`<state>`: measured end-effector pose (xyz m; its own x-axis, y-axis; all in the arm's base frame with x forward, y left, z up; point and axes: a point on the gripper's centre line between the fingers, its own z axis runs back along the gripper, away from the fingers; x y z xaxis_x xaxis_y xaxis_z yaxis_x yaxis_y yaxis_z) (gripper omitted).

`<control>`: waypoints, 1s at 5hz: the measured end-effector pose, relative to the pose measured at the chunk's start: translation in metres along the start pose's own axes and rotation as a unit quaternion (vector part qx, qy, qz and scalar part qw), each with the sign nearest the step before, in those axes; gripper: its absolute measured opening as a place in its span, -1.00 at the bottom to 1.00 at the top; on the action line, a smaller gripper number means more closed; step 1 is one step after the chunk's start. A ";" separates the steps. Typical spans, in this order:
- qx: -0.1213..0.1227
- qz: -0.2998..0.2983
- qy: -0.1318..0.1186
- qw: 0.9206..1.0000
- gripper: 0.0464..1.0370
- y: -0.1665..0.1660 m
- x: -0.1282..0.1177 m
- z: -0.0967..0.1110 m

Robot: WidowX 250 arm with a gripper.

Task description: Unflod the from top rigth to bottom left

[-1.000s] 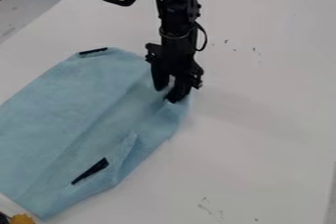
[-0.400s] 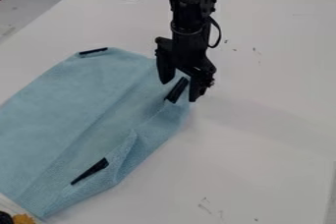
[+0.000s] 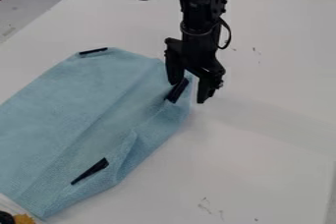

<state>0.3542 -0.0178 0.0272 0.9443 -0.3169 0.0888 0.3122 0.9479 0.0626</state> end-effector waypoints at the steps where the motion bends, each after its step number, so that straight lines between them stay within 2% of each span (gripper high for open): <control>1: -0.005 0.003 0.007 1.000 0.83 -0.001 -0.001 -0.007; 3: -0.019 0.016 0.004 1.000 0.40 0.007 -0.003 -0.012; 4: -0.020 0.017 0.000 1.000 0.30 0.011 -0.003 -0.014; 5: -0.021 0.018 0.000 1.000 0.44 0.011 -0.003 -0.014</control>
<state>0.3559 -0.0054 0.0137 0.9549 -0.2828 0.0903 0.2823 0.9591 0.0184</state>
